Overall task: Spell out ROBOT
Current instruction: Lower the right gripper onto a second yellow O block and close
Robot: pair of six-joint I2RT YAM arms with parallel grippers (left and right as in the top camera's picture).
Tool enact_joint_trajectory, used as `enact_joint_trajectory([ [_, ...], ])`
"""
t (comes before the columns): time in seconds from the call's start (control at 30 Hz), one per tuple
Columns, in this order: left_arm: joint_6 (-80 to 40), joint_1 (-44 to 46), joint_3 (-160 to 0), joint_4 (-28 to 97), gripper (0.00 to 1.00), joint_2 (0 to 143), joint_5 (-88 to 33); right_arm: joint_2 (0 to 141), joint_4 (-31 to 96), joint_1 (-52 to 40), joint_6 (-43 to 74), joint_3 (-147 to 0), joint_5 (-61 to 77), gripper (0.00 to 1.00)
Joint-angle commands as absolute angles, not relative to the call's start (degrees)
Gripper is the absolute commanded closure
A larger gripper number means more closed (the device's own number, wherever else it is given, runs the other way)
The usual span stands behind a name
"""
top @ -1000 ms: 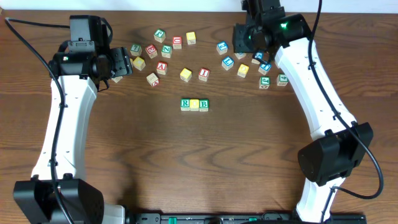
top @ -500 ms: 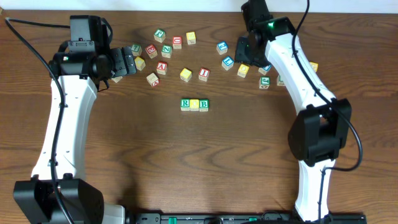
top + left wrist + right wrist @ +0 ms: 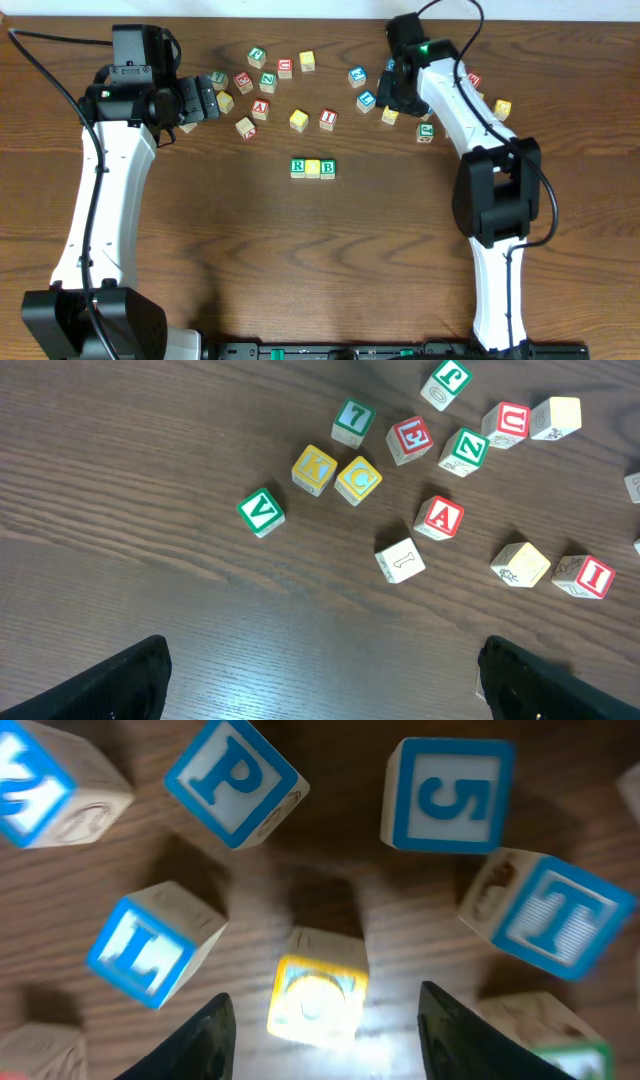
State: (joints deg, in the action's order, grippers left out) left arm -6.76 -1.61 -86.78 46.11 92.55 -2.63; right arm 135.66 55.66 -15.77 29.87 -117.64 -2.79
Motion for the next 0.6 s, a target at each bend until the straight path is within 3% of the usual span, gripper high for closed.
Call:
enact_joint_trajectory([
  [0.0, -6.4, -1.7, -88.1, 46.3, 0.03, 92.2, -2.3, 136.9, 54.7, -15.6, 31.2, -118.3, -2.9, 0.49],
  [0.4, -6.4, -1.7, -88.1, 46.2, 0.03, 92.2, -2.3, 139.4, 53.3, -15.6, 31.2, -118.3, -3.0, 0.55],
  [0.57, -6.4, -1.7, -88.1, 46.3, 0.03, 92.2, -2.3, 139.4, 53.6, -15.6, 31.0, -118.3, -3.0, 0.63],
])
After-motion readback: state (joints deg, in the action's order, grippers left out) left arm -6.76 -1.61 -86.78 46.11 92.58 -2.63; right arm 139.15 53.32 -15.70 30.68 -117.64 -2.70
